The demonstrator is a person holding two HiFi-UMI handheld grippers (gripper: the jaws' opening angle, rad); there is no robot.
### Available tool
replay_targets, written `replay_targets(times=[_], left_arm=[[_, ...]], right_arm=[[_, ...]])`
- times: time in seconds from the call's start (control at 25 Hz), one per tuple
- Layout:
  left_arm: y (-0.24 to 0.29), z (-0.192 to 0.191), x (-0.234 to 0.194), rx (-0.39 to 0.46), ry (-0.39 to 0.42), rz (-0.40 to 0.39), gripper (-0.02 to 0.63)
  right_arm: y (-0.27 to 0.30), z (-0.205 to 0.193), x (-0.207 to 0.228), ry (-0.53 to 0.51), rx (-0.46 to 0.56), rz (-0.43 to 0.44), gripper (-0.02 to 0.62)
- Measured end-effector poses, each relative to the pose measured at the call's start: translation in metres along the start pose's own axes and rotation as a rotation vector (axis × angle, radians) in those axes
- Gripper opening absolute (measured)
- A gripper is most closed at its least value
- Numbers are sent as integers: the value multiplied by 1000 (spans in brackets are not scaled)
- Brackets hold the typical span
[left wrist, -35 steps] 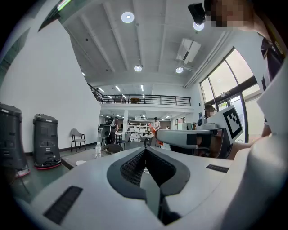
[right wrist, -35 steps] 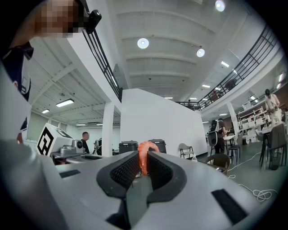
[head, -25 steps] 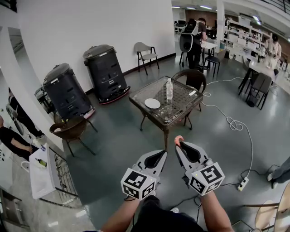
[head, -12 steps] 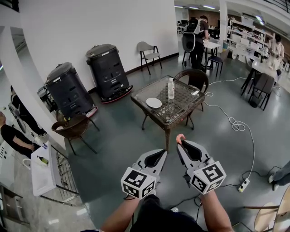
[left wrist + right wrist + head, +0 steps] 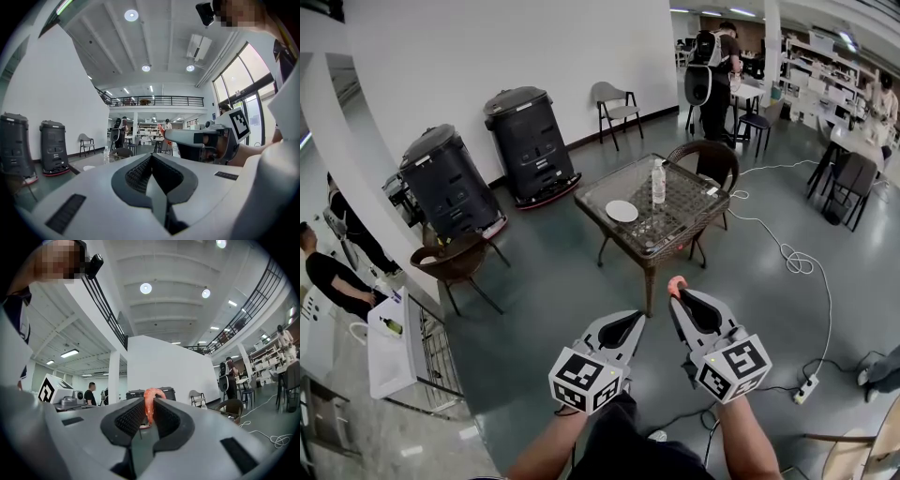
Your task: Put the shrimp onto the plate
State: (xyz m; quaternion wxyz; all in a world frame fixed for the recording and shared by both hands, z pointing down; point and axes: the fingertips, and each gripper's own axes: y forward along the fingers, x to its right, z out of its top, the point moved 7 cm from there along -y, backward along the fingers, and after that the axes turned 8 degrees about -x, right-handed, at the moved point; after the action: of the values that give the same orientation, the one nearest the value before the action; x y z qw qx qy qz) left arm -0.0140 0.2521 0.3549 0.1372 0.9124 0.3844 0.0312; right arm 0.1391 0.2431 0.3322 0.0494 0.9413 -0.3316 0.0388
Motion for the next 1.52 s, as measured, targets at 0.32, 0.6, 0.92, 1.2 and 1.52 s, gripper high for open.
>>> replay_targets(times=[0.32,0.6,0.92,1.2,1.52], left_arm=[[27,7,-9,9,3,-9,9],[55,12,-40,15,-7,-1,9],[98,16,-94,11,-30,-13,9],[136,27,-154,5,-46,-32,9],[176,47,-236,-2,-59,-59,9]], right_arm=[[12,3,24,-7,-1,1,60],[47,2,49,-10,-17,16,60],[105,0,83,-8,-45,11,60],[167,3,113,0,-69,-3,60],[247,23,144,-5,-88,-31,60]])
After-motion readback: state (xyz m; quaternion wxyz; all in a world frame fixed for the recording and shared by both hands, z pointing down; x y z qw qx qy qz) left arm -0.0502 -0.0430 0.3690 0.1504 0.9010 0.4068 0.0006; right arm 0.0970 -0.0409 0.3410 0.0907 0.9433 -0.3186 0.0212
